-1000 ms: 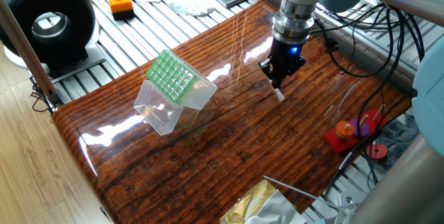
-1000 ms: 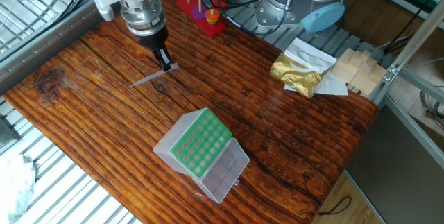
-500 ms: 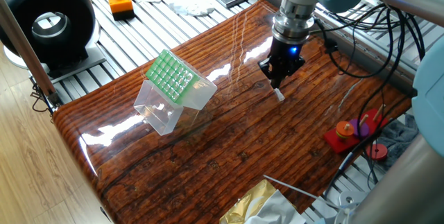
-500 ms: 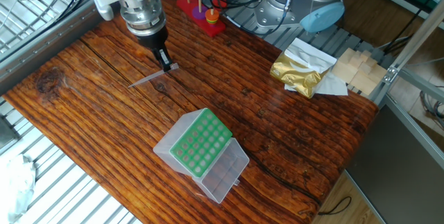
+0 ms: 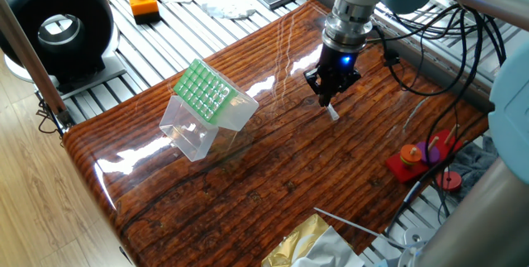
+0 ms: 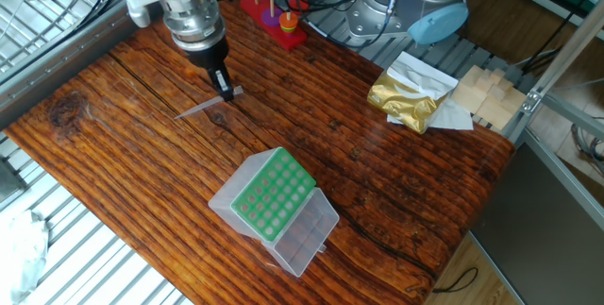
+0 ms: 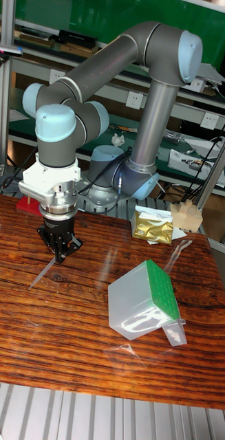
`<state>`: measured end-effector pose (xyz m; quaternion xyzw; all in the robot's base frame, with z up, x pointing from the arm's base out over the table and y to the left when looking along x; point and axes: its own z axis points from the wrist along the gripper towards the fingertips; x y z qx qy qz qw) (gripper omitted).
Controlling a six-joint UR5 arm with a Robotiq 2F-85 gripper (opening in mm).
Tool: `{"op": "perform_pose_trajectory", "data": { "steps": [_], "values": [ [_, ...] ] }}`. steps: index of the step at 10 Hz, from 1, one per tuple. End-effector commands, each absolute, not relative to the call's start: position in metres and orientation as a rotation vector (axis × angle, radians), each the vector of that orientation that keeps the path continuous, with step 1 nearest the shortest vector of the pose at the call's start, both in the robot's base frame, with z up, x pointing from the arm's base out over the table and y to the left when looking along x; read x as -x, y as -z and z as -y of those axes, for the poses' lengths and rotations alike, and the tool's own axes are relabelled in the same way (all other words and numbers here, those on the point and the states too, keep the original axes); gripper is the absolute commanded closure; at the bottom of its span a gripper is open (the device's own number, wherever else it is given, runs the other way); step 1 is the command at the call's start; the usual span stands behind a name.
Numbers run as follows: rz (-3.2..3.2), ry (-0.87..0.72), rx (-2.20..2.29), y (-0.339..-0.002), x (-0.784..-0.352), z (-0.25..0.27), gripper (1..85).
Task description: Insert a large pipette tip into the holder for large pipette tips
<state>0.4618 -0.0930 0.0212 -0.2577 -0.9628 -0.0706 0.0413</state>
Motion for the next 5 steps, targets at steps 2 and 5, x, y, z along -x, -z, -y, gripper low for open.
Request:
{"op": "perform_pose_trajectory", "data": {
  "steps": [2,5],
  "values": [
    [2.901,0.2,0.857,-0.021,-0.457,0.095,69.3],
    [2.878,0.187,0.832,-0.018,-0.447,0.099,64.7]
  ]
}}
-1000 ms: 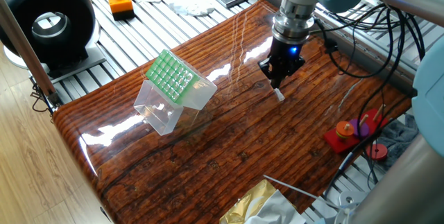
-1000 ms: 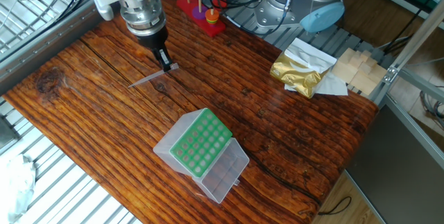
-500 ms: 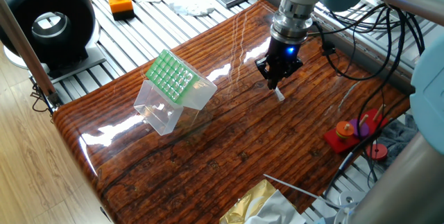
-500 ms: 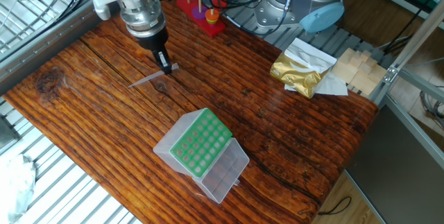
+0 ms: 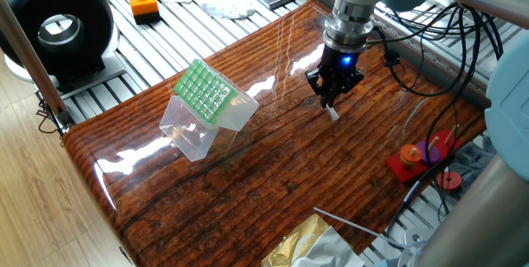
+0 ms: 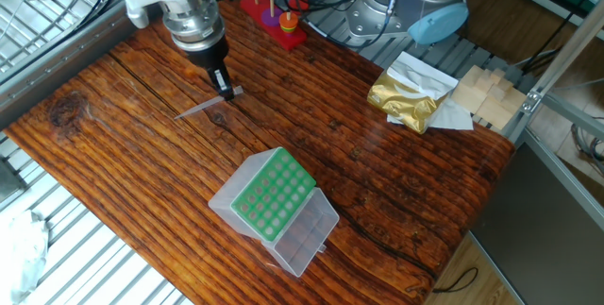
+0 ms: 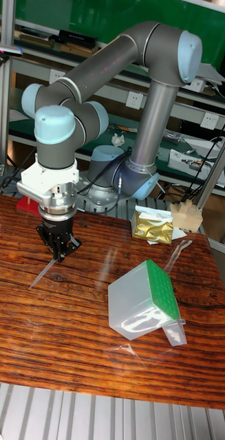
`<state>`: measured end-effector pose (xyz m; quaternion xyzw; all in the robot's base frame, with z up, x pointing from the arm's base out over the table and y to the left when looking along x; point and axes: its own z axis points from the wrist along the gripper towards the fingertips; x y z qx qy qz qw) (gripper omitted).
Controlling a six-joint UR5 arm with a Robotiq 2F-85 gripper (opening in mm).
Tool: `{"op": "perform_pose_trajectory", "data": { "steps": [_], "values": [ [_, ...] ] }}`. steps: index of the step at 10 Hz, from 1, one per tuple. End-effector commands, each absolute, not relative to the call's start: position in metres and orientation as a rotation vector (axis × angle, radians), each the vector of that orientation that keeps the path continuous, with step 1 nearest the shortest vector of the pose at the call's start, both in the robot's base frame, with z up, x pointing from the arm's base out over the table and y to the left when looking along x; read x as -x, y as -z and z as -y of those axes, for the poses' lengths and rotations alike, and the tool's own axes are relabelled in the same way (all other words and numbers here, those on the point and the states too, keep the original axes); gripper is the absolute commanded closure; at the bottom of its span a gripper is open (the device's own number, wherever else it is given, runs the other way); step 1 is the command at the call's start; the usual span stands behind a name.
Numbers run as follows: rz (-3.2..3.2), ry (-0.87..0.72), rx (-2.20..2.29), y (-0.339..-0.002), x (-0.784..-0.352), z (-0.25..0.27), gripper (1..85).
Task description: Insert a large pipette tip into the holder for large pipette tips
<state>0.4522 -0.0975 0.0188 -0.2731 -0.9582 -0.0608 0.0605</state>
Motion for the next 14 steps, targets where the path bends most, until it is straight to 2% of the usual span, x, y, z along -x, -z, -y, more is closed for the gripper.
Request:
{"op": "perform_pose_trajectory", "data": {
  "steps": [1,11,12,14],
  "values": [
    [2.872,0.173,0.82,-0.017,-0.443,0.102,64.3],
    [2.852,0.173,0.818,-0.017,-0.438,0.103,62.3],
    [2.89,0.144,0.786,-0.016,-0.443,0.11,62.3],
    [2.989,0.198,0.745,-0.019,-0.467,0.103,63.0]
  ]
}}
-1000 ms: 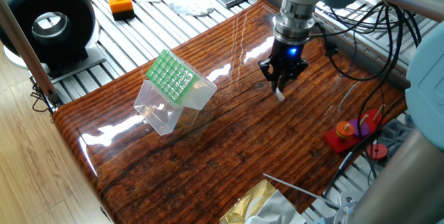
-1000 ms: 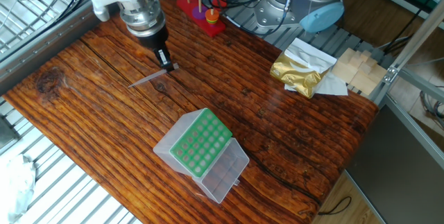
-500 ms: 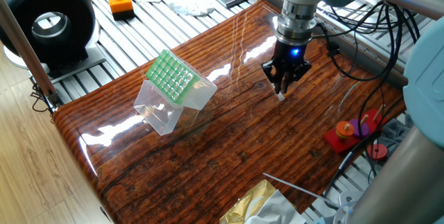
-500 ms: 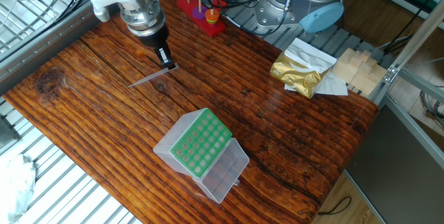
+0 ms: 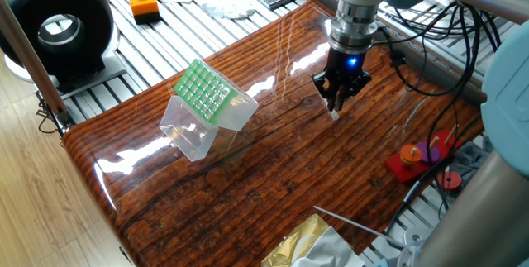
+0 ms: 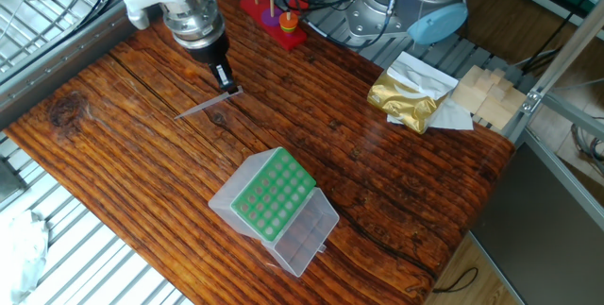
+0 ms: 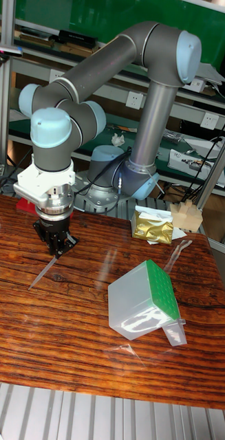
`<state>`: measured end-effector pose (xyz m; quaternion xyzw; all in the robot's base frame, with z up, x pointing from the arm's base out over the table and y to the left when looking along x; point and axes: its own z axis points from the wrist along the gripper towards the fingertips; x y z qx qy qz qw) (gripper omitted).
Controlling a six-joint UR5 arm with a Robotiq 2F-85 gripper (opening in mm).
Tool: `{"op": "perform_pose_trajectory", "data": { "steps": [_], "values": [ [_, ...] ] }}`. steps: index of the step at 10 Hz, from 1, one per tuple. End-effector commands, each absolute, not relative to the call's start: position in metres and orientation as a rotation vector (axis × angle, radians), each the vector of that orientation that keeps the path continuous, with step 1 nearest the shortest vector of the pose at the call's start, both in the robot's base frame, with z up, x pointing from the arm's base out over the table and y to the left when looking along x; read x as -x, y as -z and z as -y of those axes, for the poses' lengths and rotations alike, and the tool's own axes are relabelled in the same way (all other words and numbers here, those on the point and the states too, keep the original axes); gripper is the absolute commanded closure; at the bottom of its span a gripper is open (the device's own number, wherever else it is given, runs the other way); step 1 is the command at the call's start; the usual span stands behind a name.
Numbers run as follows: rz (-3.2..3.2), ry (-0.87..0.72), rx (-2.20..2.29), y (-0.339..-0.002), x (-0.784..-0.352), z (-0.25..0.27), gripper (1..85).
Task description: Insert a large pipette tip into the holder for large pipette tips
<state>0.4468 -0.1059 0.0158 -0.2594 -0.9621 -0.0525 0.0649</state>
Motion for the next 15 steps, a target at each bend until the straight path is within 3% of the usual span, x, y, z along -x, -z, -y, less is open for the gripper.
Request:
{"op": "perform_pose_trajectory", "data": {
  "steps": [1,4,7,13,15],
  "values": [
    [3.037,0.229,0.735,-0.019,-0.479,0.102,66.3],
    [3.247,0.193,0.619,-0.028,-0.509,0.115,68.0],
    [3.266,0.095,0.651,-0.033,-0.513,0.126,84.7],
    [3.333,0.056,0.631,-0.039,-0.515,0.134,84.7],
    [3.316,0.11,0.679,-0.04,-0.511,0.127,84.7]
  ]
}}
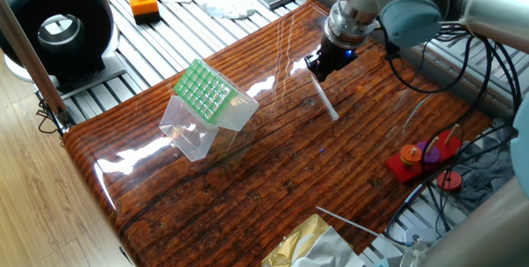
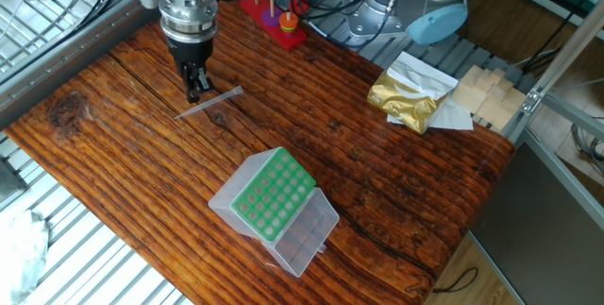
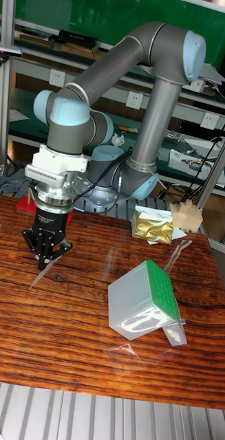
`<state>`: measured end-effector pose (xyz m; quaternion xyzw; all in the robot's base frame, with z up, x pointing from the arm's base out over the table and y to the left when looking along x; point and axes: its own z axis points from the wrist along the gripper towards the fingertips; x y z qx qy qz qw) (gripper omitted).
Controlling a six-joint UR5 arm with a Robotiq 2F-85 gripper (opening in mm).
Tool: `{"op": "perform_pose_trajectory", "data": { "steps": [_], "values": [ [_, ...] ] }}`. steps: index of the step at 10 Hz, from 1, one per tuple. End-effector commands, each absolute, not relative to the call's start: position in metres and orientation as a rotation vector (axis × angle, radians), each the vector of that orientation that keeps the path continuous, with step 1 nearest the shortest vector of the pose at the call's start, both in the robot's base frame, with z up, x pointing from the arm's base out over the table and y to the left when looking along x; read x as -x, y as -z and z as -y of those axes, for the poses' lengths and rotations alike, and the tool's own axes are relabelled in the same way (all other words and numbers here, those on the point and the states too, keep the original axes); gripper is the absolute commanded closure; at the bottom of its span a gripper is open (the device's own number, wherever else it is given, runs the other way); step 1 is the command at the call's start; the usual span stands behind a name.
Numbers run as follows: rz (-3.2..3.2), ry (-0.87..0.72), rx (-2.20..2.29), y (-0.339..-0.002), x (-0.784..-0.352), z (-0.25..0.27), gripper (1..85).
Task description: Insert a large pipette tip into the holder for large pipette tips
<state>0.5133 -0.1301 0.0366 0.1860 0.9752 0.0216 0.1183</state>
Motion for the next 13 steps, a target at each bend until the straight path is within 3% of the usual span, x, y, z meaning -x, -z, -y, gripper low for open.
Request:
{"op": "perform_pose_trajectory", "data": {
  "steps": [1,13],
  "values": [
    [-2.832,-0.097,-0.578,-0.041,-0.509,0.126,84.7],
    [-2.829,-0.144,-0.635,-0.047,-0.495,0.109,84.7]
  ]
}}
